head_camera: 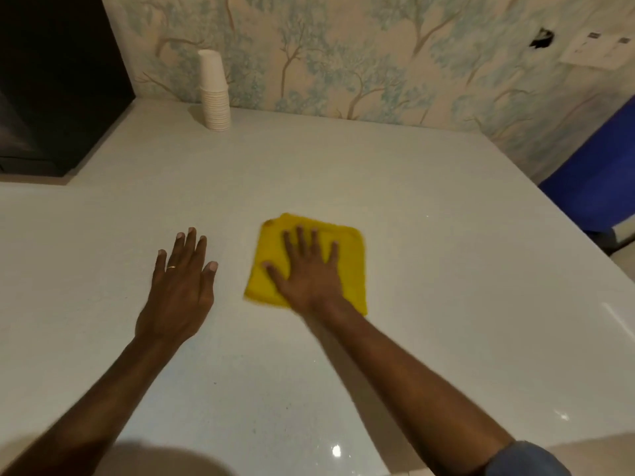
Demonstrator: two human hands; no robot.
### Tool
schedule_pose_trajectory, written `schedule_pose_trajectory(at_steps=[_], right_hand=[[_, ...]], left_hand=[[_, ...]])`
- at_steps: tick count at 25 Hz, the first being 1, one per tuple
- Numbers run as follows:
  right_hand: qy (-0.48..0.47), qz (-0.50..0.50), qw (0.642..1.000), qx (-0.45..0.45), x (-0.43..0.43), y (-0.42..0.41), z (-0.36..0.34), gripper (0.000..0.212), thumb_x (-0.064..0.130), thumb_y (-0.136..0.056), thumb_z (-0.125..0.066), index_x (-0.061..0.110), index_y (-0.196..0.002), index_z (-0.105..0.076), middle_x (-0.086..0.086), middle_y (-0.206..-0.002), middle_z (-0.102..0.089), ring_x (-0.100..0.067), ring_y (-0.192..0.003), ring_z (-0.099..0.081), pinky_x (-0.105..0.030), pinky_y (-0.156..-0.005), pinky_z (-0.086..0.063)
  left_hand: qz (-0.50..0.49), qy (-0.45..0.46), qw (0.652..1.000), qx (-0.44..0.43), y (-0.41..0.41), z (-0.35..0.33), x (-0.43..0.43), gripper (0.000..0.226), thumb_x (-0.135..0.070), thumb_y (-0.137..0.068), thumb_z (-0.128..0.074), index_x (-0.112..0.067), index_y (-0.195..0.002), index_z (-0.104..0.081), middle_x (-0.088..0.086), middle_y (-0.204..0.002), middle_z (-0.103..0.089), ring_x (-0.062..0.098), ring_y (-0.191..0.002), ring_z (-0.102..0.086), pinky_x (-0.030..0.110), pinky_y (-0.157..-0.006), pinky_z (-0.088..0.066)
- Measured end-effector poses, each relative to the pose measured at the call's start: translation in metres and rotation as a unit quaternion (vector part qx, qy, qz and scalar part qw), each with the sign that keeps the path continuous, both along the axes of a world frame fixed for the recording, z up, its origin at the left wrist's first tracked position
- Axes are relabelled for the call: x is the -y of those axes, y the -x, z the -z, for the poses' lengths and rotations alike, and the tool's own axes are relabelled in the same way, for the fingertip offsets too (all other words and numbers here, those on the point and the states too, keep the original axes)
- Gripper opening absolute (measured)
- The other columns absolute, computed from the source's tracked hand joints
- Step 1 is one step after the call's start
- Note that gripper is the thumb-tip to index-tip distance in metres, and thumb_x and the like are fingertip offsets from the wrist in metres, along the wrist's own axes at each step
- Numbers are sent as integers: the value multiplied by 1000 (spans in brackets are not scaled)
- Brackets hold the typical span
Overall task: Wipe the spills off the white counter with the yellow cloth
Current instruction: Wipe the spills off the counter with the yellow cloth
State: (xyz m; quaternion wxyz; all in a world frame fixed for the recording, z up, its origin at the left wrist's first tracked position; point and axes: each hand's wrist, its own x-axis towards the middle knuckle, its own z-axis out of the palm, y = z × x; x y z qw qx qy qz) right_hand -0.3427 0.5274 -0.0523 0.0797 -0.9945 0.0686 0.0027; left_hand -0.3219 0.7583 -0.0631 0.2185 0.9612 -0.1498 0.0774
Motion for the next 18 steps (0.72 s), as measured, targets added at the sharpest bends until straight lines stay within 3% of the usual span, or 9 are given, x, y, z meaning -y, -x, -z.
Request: schedule_pose_trajectory(at_steps=[3,5,7,9,11,13,15,18], right_hand=[[11,-219,976,2,30,59,0,78,79,-92,-23,43,-159,-7,12,-170,-4,-17,-159,1,-56,-125,-2],[32,-261,965,-12,96,81,-10,76,78,-93,-28,49,-157,2,17,-169,3,-12,-158,4,-48,-126,1],[47,-159,985,-49,171,94,-20,74,75,-92,-26,50,-155,4,18,-168,5,-10,-158,5,-50,-127,-1],[22,50,997,-51,230,104,-26,75,70,-93,-27,42,-158,-4,11,-170,0,-13,-158,0,-54,-126,-3],[-6,261,965,-20,247,104,-23,76,68,-97,-28,30,-161,-12,2,-171,-6,-23,-158,-3,-61,-123,-5],[-24,373,927,13,216,91,-16,79,68,-97,-26,22,-161,-17,-6,-171,-9,-33,-157,-4,-68,-119,-6],[-5,352,936,18,159,77,-8,79,66,-98,-28,21,-162,-16,-8,-171,-8,-36,-157,-3,-70,-118,-6],[30,165,986,20,57,62,8,81,70,-96,-22,25,-162,-7,-6,-170,4,-36,-157,5,-69,-119,4]], left_hand=[[1,20,1000,17,0,2,-2,65,-46,-104,-15,-12,-158,-23,4,-170,-13,16,-158,-5,46,-129,-5],[-1,19,1000,24,1,3,-4,62,-44,-106,-16,-12,-158,-24,4,-169,-14,15,-158,-6,45,-129,-5],[-3,13,1000,27,1,4,-5,62,-43,-105,-17,-11,-158,-25,4,-169,-15,16,-158,-7,45,-129,-6],[-3,-2,1000,29,0,4,-4,62,-43,-106,-15,-10,-158,-26,5,-169,-16,18,-158,-8,45,-129,-7],[2,-9,1000,25,1,3,-3,65,-44,-103,-15,-10,-157,-27,6,-168,-19,18,-158,-11,43,-129,-7],[9,-6,1000,20,1,3,-1,65,-46,-102,-13,-14,-157,-28,4,-168,-22,18,-158,-12,41,-129,-6],[13,0,1000,15,0,5,-1,65,-50,-102,-10,-23,-159,-23,1,-169,-18,15,-158,-8,40,-129,-5],[30,38,999,-5,-2,6,-2,70,-65,-98,-10,-34,-160,-10,-8,-170,-7,7,-157,3,33,-127,-1]])
